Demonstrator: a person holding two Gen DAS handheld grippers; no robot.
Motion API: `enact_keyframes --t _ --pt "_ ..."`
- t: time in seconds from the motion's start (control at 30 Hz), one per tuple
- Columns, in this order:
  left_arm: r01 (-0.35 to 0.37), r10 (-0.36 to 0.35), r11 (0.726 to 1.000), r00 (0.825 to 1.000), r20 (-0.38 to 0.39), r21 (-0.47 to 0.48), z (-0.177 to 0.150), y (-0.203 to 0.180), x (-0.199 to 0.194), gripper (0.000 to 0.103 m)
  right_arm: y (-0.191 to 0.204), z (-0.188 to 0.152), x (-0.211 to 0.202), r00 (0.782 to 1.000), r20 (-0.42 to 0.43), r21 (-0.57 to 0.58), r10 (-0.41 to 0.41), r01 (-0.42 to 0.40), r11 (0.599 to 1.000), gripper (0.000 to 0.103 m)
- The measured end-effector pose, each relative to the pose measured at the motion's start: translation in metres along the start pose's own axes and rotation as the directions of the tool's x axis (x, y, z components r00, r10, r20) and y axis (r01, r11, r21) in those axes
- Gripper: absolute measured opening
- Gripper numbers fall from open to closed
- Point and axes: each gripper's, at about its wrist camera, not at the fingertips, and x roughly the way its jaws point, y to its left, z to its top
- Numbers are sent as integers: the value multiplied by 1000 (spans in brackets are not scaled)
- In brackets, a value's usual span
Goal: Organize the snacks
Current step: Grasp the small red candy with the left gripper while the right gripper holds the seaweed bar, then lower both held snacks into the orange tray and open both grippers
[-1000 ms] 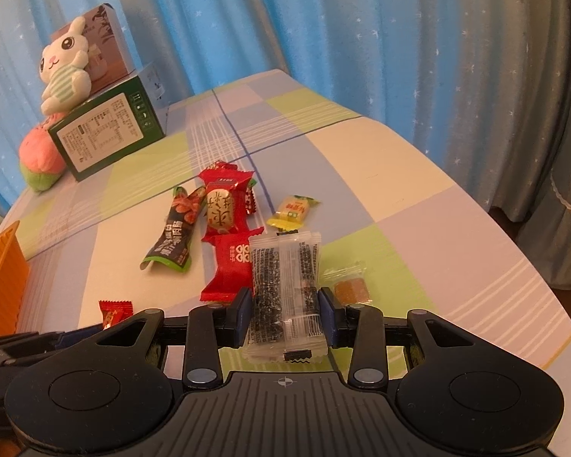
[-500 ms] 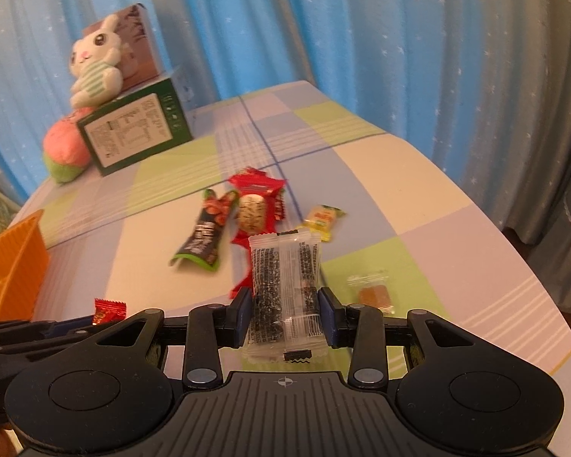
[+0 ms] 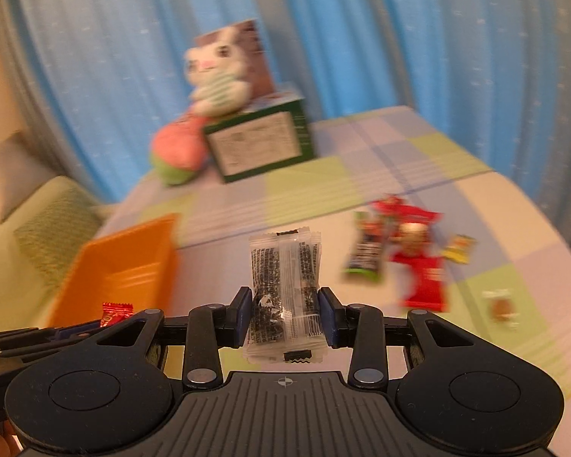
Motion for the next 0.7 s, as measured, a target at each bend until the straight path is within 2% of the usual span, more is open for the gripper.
enact_keyframes --t 0.17,0.37,0.7 --pt "-53 53 997 999 10 -64 2 53 -18 18 52 -3 20 993 -57 -56 102 -105 993 38" --pt "-84 85 990 996 1 -113 -1 101 -20 18 94 -11 49 979 -127 -100 161 -174 980 38" --pt "-68 67 987 998 -10 -142 1 134 4 18 117 -14 81 973 -173 -110 155 -176 978 38"
